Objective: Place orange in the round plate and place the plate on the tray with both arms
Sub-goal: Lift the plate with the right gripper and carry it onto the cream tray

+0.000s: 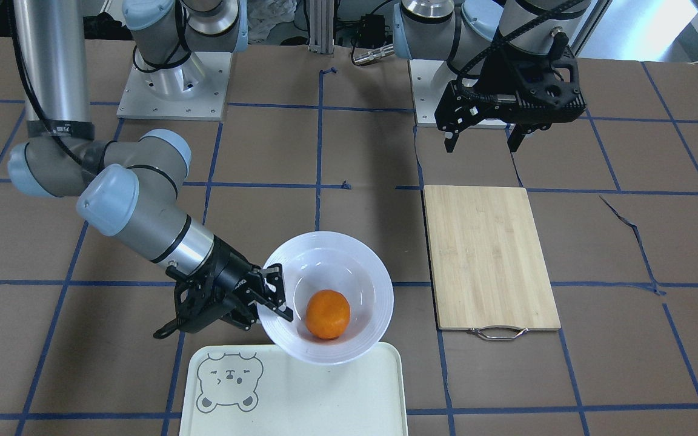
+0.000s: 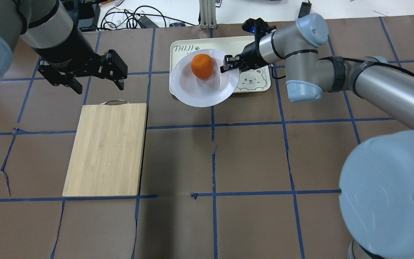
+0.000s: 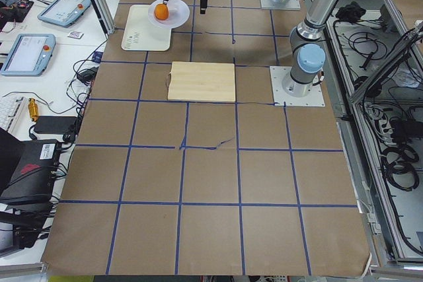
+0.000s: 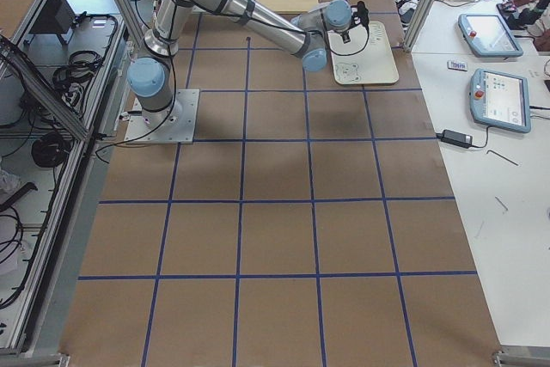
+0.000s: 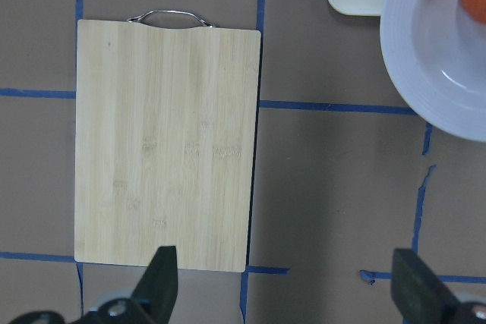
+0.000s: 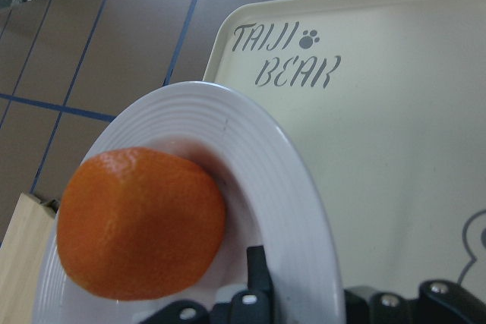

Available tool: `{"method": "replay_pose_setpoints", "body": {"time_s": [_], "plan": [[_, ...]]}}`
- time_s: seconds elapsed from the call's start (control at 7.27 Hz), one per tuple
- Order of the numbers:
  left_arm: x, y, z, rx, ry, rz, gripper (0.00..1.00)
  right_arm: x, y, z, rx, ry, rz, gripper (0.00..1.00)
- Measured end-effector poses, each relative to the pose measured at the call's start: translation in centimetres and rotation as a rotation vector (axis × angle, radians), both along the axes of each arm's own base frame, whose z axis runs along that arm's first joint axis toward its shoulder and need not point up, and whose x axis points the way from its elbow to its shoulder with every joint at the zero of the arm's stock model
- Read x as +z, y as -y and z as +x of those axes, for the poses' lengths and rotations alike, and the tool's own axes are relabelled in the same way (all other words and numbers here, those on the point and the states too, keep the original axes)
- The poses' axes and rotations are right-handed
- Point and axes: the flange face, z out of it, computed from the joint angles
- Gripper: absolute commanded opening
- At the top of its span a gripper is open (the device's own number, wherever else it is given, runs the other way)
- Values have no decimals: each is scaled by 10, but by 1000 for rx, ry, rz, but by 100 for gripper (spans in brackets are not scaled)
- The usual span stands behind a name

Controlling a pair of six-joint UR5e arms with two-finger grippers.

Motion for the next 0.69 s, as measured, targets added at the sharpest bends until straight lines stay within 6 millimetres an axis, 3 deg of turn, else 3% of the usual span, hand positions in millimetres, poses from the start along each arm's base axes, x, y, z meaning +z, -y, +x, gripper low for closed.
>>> {"method": "replay_pose_setpoints", "body": {"time_s": [0.28, 0.69], "plan": [[1, 0, 0, 1, 2, -2, 100, -21, 46, -3, -12, 4, -8, 0], [1, -1, 0, 4, 1, -2, 100, -54, 71, -15, -36, 8, 15, 0]]}}
